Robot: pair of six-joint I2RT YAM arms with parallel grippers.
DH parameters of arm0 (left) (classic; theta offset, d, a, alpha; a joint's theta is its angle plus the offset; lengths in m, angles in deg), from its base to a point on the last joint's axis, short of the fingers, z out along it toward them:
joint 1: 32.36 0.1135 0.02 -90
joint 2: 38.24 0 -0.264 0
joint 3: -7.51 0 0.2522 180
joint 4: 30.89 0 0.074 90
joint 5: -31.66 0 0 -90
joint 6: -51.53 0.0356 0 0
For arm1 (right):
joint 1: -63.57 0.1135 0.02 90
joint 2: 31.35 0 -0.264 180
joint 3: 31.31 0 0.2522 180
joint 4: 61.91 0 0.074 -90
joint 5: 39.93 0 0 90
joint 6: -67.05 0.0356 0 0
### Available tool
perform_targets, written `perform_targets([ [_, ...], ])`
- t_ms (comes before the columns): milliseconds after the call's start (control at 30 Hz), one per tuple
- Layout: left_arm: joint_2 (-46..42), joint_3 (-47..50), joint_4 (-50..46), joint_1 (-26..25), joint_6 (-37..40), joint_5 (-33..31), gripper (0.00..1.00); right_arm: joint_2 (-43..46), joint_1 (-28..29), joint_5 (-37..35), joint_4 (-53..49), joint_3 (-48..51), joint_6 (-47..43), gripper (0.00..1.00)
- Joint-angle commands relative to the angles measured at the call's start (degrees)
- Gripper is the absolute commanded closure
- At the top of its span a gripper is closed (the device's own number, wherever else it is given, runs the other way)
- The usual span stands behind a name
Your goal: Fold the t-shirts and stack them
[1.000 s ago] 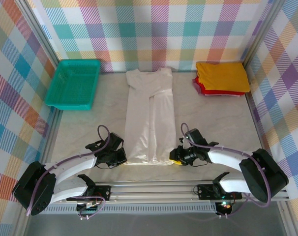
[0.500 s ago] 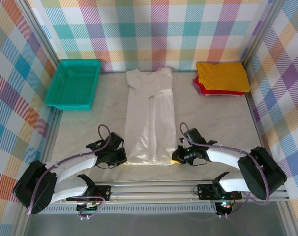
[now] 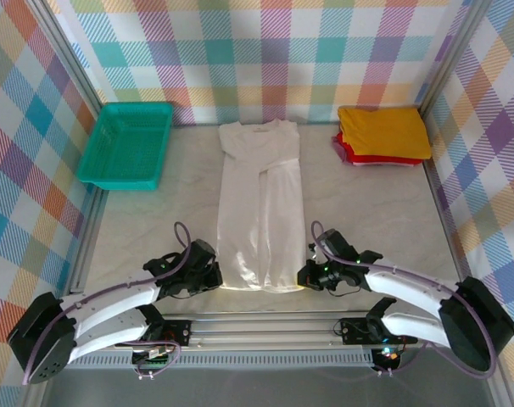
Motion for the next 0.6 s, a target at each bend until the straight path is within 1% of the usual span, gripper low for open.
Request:
perform_targets([
  [0, -4.5, 0.7, -3.7, -5.4, -5.0, -5.2, 1.00, 6.8, 2.7, -2.8, -6.7, 1.2, 2.7, 1.00],
  [100, -7.2, 0.5, -5.9, -8.6, -7.7, -7.5, 1.00, 12.9, 3.2, -4.5, -9.4, 2.8, 5.3, 1.00],
  [167, -8.4, -0.6, -7.6, -9.0, -7.2, -8.7, 1.00, 15.6, 3.1, -6.5, -11.8, 2.4, 5.5, 1.00],
  [267, -8.3, -4.5, -10.0, -8.5, -4.0, -11.6, 1.00, 15.4, 3.2, -8.8, -13.9, -1.2, 4.7, 1.00],
  [333, -7.9, -7.0, -10.9, -7.0, -2.6, -12.6, 1.00, 14.3, 3.0, -10.5, -14.4, -4.0, 4.1, 1.00],
  [367, -8.0, -7.3, -10.1, -5.7, -2.2, -12.0, 1.00, 13.6, 2.3, -10.8, -14.4, -5.3, 3.5, 1.00],
  [433, -8.1, -7.0, -6.9, -2.0, -1.5, -8.8, 1.00, 12.0, 0.0, -10.3, -13.9, -7.5, 2.3, 1.00],
  [500, -7.2, -7.1, -3.8, 1.8, -0.3, -5.7, 1.00, 9.1, -3.7, -8.0, -12.5, -9.5, 0.7, 1.00],
  [567, -4.7, -9.1, -3.3, 4.0, 2.3, -5.2, 1.00, 5.7, -6.7, -6.6, -11.9, -11.7, -1.8, 1.00],
])
